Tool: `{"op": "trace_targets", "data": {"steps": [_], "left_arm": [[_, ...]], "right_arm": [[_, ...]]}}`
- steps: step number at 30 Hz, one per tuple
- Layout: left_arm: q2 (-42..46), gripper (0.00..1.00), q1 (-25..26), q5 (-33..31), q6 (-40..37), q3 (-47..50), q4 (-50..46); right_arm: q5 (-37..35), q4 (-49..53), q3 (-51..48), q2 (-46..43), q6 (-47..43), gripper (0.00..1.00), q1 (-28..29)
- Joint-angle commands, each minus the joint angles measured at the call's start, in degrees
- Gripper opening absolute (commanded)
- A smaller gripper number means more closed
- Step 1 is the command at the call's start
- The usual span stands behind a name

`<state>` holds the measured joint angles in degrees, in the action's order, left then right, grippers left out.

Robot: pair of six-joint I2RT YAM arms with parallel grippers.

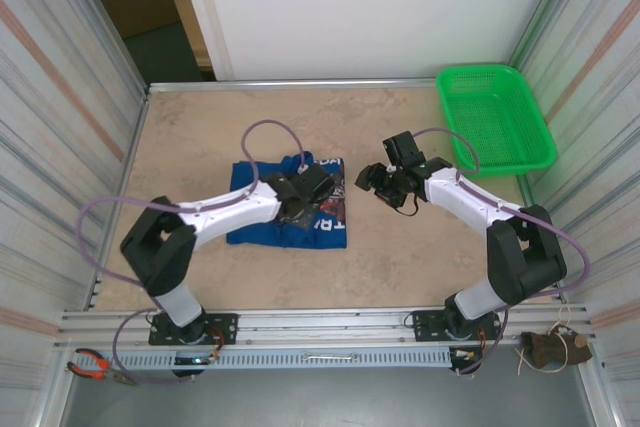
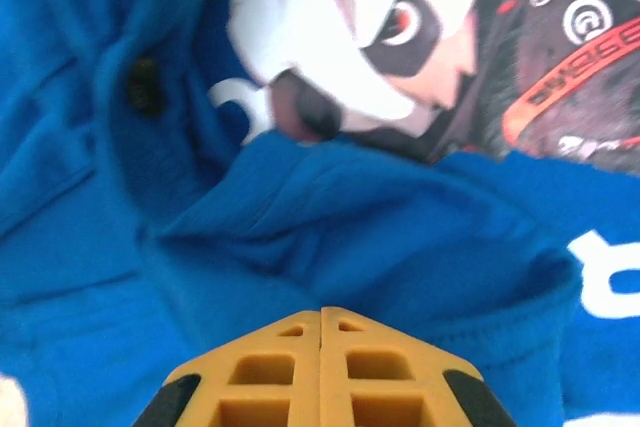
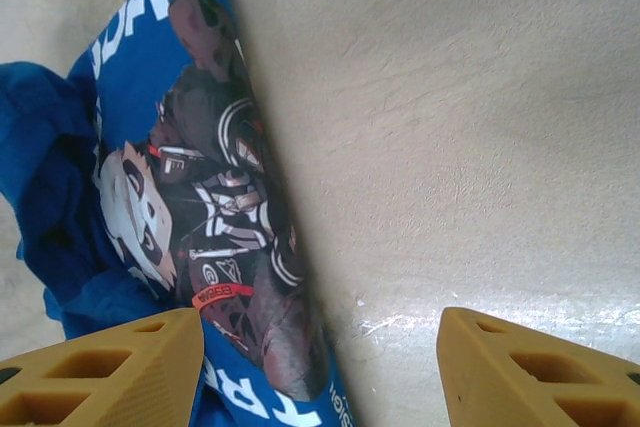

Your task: Fold the inside-out t-shirt

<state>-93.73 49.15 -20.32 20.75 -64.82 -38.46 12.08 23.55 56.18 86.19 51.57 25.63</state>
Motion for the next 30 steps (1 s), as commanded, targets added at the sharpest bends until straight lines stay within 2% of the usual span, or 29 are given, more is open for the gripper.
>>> {"op": "trace_targets", "data": {"steps": [1,6,8,9,11,14,16,18,20,26,28,30], "left_arm": [[9.5,0.00,-2.1,-3.6,5.5,5.7,1.6],[24.0,0.00,-8.8,-1.2,18.1,21.5,7.3],[30.2,0.12,-12.7,1.4,23.5,28.1,9.3],[33.9,0.23,-14.4,1.7,26.5,31.7,9.7],[40.7,0.56,-16.4,1.6,30.2,36.5,10.0],[49.4,0.70,-17.4,-0.6,29.3,38.4,9.5],[51.4,0.72,-17.5,0.3,24.3,37.3,11.4],[49.6,0.74,-17.5,4.2,17.0,34.7,14.9],[43.5,0.75,-17.5,8.4,10.9,29.7,16.0],[14.3,0.80,-17.4,21.5,-4.8,7.8,16.0],[6.4,0.81,-16.5,23.0,-9.3,1.0,15.1],[0.2,0.81,-15.0,21.7,-13.6,-4.4,14.2]], "right_arm": [[1.1,-0.2,0.3,-0.3,-1.3,0.62,1.2],[0.5,-0.2,1.0,1.6,-1.1,0.61,3.5],[0.0,-0.1,1.1,2.3,-0.9,0.61,4.4],[-0.1,-0.1,1.1,2.7,-0.7,0.62,4.8],[-0.3,-0.3,1.1,3.2,-0.4,0.62,5.4],[-0.5,-0.6,1.2,4.3,-0.2,0.62,6.2],[-0.4,-0.8,1.5,4.8,-0.2,0.62,6.8],[-0.3,-1.0,2.0,5.6,-0.2,0.61,7.2],[-0.4,-1.2,2.3,6.3,0.0,0.61,7.6],[-0.3,-2.8,2.9,9.0,1.6,0.60,8.3],[0.1,-3.6,3.0,9.7,2.3,0.60,8.3],[0.3,-4.3,3.2,10.5,2.9,0.59,8.4]]}}
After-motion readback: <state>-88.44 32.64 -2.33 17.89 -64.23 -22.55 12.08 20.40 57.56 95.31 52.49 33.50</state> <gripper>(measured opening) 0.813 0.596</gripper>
